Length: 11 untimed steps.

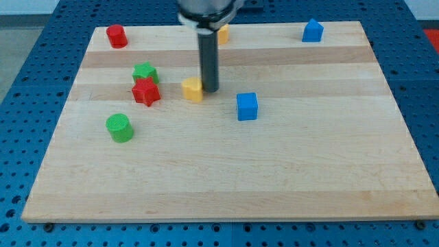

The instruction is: Push the heart below the red star

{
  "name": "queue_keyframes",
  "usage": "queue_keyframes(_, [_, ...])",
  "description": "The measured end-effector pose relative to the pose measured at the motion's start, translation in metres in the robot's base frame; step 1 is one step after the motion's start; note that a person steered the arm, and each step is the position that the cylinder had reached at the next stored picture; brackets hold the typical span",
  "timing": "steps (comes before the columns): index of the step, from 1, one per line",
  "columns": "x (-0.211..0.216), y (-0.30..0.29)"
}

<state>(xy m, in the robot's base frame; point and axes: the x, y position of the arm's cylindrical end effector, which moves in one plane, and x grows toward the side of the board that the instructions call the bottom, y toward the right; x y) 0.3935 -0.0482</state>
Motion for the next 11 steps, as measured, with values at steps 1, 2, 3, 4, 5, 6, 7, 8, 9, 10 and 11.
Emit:
queue_keyframes(1, [0.040, -0.009])
queue_keyframes(2, [0.043, -0.006])
queue_keyframes(3, [0.027, 0.005])
queue_keyframes(4, [-0.001, 0.020])
queue_keyframes(5, [-0.001, -0.005])
queue_keyframes(6, [0.048, -0.047])
queue_keyframes(7, [0.065, -0.054])
queue_keyframes(8, [0.047, -0.042])
queue_keyframes(9, [0.013, -0.021])
queue_keyframes(10, [0.001, -0.032])
queue_keyframes(11, [0.012, -0.070])
